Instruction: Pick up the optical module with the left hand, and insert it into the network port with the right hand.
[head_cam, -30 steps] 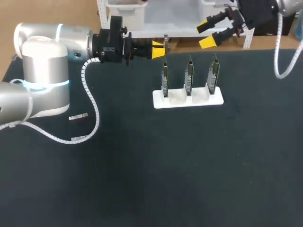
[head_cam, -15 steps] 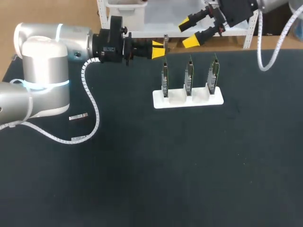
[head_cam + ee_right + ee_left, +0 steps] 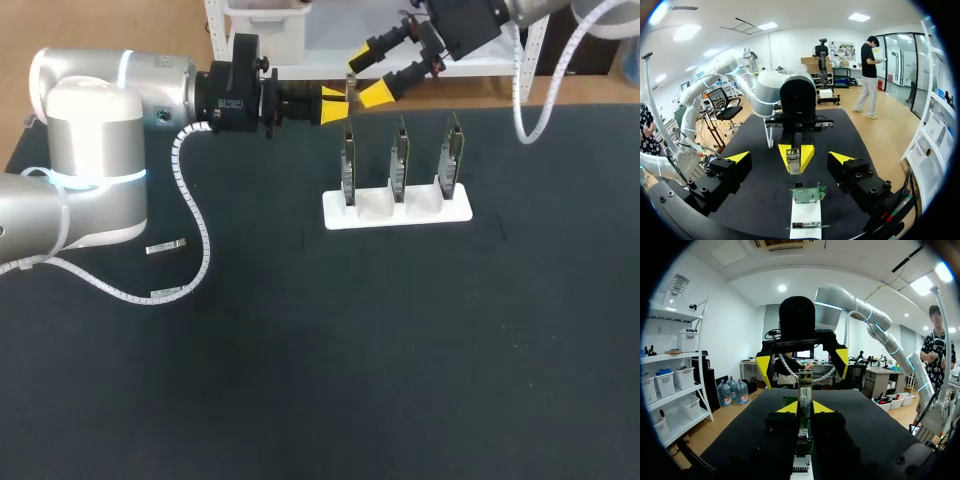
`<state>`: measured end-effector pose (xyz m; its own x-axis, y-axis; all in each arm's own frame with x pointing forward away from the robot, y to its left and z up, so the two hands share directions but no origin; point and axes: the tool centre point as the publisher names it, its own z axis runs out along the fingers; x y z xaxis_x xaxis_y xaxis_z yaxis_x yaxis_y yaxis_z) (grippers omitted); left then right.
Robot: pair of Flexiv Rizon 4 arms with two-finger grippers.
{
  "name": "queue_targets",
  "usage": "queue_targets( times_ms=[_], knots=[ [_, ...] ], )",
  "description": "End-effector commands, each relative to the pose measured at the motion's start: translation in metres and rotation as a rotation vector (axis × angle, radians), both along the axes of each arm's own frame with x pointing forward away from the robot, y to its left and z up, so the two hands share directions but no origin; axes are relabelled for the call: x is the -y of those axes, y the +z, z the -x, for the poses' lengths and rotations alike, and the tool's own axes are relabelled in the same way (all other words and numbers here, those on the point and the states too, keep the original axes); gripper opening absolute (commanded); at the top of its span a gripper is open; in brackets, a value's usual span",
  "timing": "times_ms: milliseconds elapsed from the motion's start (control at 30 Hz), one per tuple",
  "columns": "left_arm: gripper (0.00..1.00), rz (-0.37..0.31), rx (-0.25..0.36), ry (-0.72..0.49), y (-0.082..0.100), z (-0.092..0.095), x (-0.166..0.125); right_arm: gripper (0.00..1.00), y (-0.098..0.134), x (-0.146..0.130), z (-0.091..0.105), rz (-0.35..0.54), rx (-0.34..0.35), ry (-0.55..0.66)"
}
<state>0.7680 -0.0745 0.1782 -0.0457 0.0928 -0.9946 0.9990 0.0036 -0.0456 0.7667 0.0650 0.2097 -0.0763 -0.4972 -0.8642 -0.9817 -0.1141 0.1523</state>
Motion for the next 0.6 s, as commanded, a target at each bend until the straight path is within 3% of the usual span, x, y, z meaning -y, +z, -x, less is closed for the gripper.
queue_targets(
  times_ms=[33, 600],
  knots=[
    [0.00, 0.000, 0.000, -0.002, 0.0001, -0.0008, -0.0003, 1.00, -0.0020, -0.0064, -0.0088, 0.003, -0.016, 0.029],
    [0.00, 0.000, 0.000, -0.002, 0.0001, -0.0008, -0.0003, 1.00, -0.0049, -0.0126, -0.0150, 0.009, -0.032, 0.035]
  ],
)
